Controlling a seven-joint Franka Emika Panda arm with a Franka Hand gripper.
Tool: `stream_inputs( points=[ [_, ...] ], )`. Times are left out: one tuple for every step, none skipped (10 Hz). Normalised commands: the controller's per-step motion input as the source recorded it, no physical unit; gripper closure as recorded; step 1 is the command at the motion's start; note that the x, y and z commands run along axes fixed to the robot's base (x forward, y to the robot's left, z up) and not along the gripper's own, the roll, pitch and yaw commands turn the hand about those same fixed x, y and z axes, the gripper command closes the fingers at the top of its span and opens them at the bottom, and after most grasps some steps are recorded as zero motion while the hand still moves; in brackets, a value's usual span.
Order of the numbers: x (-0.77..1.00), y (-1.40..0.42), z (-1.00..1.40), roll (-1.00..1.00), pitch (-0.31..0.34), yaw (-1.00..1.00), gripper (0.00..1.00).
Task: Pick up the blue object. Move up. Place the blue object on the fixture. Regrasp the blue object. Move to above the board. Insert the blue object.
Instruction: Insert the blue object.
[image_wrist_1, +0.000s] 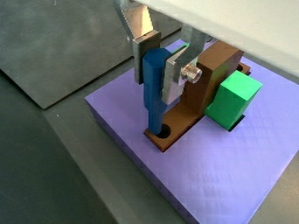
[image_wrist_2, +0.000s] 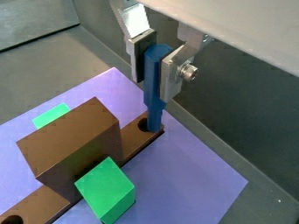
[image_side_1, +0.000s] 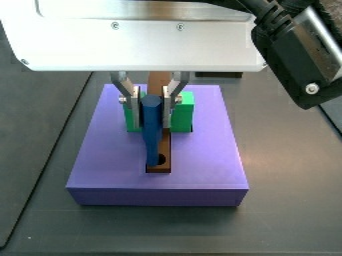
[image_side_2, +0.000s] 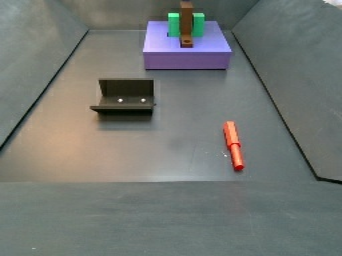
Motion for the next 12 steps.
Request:
stream_inputs(
  points=[
    [0.12,0.0,-0.14,-0.01,0.041,0.0,1.0],
    [0.15,0.05,-0.13,0.0,0.043,0.0,1.0],
    [0.11,0.1,-0.12,0.0,0.033,0.0,1.0],
    [0.13,0.16,0.0,0.0,0.067,0.0,1.0],
    [0.1,0.09,-0.03,0.0,0.039,0.0,1.0],
    [0.09,0.06,-0.05,0.0,0.027,0.0,1.0],
    [0.02,0.0,-0.09,0.0,0.0,0.0,1.0],
    [0.02,-0.01,-0.11,0.0,0.0,0.0,1.0],
    [0.0,0.0,-0.17,0.02,0.0,0.0,1.0],
    [0.07,-0.01,-0.19,0.06,0.0,0.0,1.0],
    [0.36,-0.03,-0.29,0.12,0.036,0.03,1.0],
    [0.45,-0.01,-0.34,0.2,0.044,0.08,1.0]
  ],
)
